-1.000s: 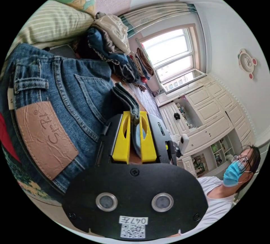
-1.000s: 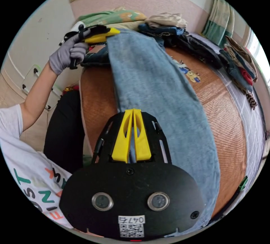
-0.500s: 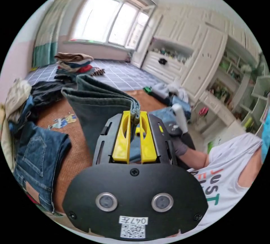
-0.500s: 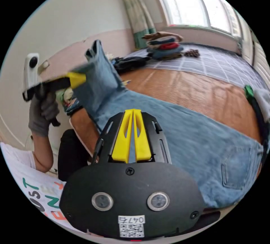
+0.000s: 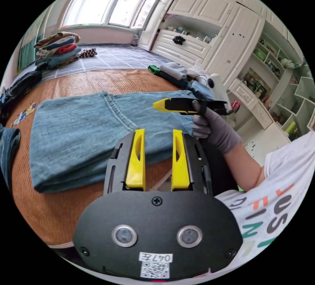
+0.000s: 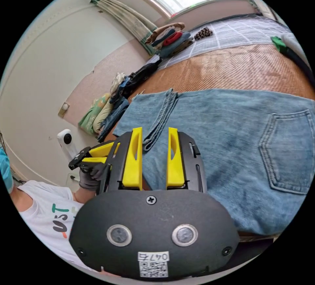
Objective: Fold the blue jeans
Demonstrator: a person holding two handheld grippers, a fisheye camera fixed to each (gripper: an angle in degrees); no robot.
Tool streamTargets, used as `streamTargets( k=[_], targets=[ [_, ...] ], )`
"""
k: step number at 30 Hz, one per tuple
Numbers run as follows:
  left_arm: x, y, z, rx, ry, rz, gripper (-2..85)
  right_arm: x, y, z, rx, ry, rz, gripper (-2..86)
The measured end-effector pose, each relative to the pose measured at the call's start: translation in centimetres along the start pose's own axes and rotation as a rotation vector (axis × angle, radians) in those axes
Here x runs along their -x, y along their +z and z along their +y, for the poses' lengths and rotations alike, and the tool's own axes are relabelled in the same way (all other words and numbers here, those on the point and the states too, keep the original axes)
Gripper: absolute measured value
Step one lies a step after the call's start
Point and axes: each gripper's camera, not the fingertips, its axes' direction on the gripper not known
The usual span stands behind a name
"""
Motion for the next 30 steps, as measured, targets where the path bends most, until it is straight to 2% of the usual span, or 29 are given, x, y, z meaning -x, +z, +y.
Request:
streamTargets(
  k=[6,8,12,14,17,19,23,26,28,30],
  targets=[
    [8.6,-11.9,2.4,-0.202,-0.211,-0.151,9.1,0.6,9.8,1.5,0.141,0.036,-0.047,6.7],
    [11.0,-13.9,3.0,-0.241,-0.265,-0.182,8.8,0.9,11.3,1.9,0.137,0.038,0.006,3.7],
    [15.0,-16.2,2.5,-0.307,-0.32,-0.21,8.7,3.6,10.5,2.7,0.052,-0.053,-0.049,0.2],
    [16.3,-16.1,1.5,-0.296,-0.323,-0.211,8.7,7.1,8.3,3.3,0.0,-0.142,-0.006,0.0],
    [17.5,-14.3,0.1,-0.235,-0.31,-0.182,8.8,12.4,6.8,6.2,-0.015,-0.297,0.232,-0.1],
    [18.2,-11.8,-0.3,-0.169,-0.295,-0.167,8.6,12.7,8.3,8.1,0.023,-0.328,0.347,0.0],
    [19.4,-8.1,-0.2,-0.066,-0.316,-0.194,7.3,7.6,13.7,10.8,0.154,-0.174,0.291,0.8],
    [20.0,-8.3,0.4,-0.076,-0.317,-0.208,4.9,6.2,12.9,11.4,0.164,-0.105,0.246,2.1],
    [20.6,-8.8,0.6,-0.073,-0.326,-0.172,4.5,7.5,10.8,11.4,0.094,-0.123,0.308,2.0],
    [20.3,-9.5,0.7,-0.069,-0.315,-0.157,4.7,12.0,9.1,10.0,-0.031,-0.251,0.233,0.7]
  ],
)
